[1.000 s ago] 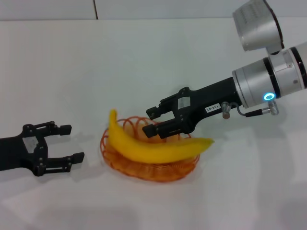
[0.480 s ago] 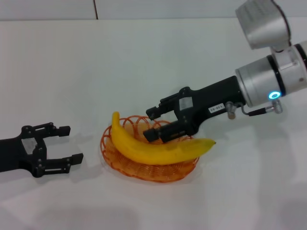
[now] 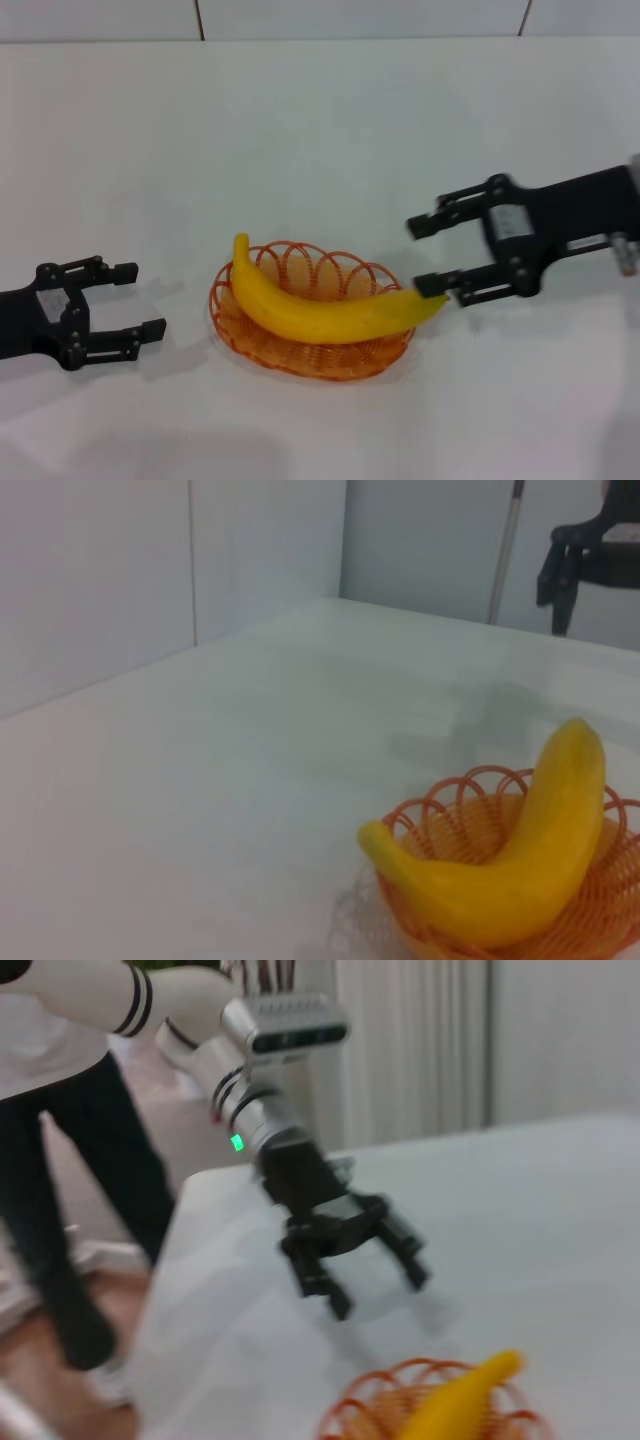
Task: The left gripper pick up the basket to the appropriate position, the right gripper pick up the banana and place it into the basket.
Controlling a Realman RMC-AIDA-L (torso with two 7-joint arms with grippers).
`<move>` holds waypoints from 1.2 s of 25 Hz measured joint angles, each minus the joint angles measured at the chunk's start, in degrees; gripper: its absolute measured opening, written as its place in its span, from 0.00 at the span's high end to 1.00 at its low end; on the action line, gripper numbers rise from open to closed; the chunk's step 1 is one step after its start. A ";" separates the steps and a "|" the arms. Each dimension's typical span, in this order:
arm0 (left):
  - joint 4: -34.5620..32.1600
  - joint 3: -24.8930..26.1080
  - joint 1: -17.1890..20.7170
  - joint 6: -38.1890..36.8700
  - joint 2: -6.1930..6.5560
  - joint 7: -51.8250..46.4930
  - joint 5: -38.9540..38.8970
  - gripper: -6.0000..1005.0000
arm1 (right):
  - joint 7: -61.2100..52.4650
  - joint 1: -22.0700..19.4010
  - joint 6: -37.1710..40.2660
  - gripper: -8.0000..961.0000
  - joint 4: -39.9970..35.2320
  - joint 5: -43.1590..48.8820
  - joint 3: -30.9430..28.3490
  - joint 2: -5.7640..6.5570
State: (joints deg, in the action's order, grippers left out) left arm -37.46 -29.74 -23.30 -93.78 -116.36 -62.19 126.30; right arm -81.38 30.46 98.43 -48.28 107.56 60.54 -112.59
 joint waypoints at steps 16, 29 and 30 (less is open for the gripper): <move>0.03 0.13 0.23 0.00 0.06 0.11 0.16 0.16 | 21.82 -7.13 -1.81 0.14 7.54 16.61 -15.84 0.60; 0.32 -0.40 0.12 -0.60 -0.06 2.24 0.15 0.16 | 23.40 -6.94 -1.49 0.07 8.73 18.42 -16.00 -0.14; 0.35 -0.60 0.04 -0.60 -0.06 2.24 0.20 0.16 | 23.40 -6.94 -1.49 0.07 8.73 18.43 -16.00 -0.14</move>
State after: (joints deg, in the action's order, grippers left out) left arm -37.12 -30.34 -23.26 -94.38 -116.42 -59.94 126.50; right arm -57.97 23.52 96.94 -39.55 125.99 44.54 -112.73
